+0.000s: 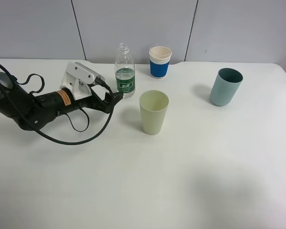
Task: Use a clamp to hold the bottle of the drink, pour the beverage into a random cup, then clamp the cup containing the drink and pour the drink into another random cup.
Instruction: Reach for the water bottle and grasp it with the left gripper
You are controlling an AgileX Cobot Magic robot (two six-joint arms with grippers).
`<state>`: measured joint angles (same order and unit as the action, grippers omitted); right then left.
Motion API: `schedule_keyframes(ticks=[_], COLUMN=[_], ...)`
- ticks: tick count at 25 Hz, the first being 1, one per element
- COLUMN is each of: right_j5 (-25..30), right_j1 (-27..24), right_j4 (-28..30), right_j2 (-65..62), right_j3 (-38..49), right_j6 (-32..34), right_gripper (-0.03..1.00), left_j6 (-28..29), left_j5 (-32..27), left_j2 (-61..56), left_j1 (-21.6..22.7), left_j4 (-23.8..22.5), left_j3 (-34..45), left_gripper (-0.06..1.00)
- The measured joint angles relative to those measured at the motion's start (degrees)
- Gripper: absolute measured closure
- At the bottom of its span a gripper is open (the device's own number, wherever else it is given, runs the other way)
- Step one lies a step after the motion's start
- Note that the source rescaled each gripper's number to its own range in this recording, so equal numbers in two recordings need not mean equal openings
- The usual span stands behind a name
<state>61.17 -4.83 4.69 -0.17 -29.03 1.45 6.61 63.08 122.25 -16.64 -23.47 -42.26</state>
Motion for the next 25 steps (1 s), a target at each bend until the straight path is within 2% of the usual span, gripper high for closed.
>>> schedule_keyframes(ticks=[6, 15, 25], right_j5=[0.0, 0.0, 0.0], right_j1=[0.0, 0.0, 0.0], right_j4=[0.0, 0.0, 0.0], right_j2=[0.0, 0.0, 0.0], right_j3=[0.0, 0.0, 0.0], right_j6=[0.0, 0.0, 0.0], right_gripper=[-0.03, -0.03, -0.03], left_j6=[0.1, 3.5, 3.5], left_j5=[0.9, 1.7, 1.8], left_j2=[2.9, 5.1, 8.6], left_j1=[0.0, -0.1, -2.5], left_j4=[-0.2, -1.5, -2.8], left_j3=[-4.0, -8.8, -14.0], left_gripper=[-0.06, -0.06, -0.06])
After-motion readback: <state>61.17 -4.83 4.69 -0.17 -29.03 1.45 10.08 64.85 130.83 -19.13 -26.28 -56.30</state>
